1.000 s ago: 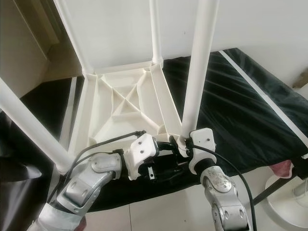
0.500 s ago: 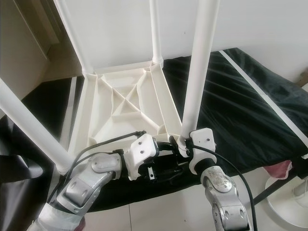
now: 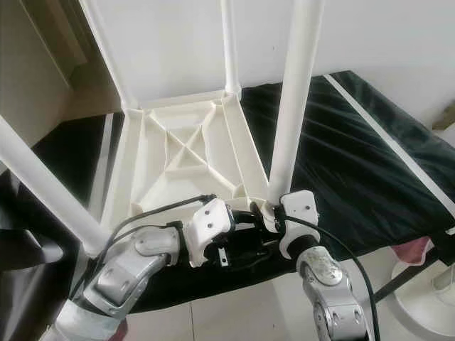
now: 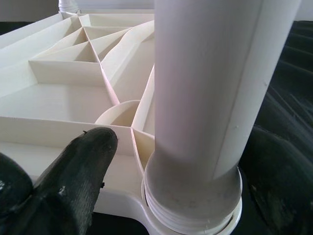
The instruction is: Building children table
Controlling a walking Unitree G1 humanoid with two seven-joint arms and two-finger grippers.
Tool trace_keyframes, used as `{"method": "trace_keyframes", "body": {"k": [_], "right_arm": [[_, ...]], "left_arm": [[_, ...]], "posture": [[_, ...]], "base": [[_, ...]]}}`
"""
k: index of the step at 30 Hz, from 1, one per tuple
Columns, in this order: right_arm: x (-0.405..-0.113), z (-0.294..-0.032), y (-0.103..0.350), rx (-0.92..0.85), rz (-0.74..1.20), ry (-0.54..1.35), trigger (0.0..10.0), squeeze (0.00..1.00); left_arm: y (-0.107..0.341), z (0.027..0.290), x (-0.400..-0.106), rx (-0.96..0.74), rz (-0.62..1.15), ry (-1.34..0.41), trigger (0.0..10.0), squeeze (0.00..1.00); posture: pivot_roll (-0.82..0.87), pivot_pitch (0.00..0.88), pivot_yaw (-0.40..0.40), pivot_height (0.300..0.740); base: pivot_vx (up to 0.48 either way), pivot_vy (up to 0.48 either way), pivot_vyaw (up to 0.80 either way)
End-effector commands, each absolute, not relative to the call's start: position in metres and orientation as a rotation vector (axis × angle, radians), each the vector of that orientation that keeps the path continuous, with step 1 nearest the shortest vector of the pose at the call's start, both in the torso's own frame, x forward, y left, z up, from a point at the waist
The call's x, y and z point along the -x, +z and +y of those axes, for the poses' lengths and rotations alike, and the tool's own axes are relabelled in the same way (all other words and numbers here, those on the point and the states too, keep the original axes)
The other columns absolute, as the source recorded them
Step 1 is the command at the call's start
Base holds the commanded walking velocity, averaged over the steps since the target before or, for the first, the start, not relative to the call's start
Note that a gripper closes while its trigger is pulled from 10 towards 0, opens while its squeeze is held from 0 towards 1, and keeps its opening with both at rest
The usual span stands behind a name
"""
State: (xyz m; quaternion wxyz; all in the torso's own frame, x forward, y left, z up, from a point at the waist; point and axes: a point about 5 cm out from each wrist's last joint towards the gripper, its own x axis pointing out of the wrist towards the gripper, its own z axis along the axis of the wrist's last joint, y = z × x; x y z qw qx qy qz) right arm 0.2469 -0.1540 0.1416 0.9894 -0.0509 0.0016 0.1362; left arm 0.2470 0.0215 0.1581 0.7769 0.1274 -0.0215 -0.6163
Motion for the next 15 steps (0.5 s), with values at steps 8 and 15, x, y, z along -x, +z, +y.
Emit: {"method": "trace_keyframes", "body": {"k": [8, 15], "right_arm": [[-0.2458, -0.1484, 0.1425, 0.090, -0.010, 0.302, 10.0, 0.00], [-0.2495, -0.1519, 0.1476, 0.099, -0.016, 0.304, 10.0, 0.00]], "left_arm": [[0.1557, 0.0217, -0.2437, -0.276, -0.029, -1.371, 10.0, 0.00], [0.1596, 0.0178, -0.2493, -0.282, -0.051, -1.354, 10.0, 0.00]], "posture": [[-0.18, 0.040, 0.078, 0.740], [-0.14, 0.026, 0.034, 0.740]], "base": [[0.000, 0.000, 0.00], [0.000, 0.000, 0.00]]}}
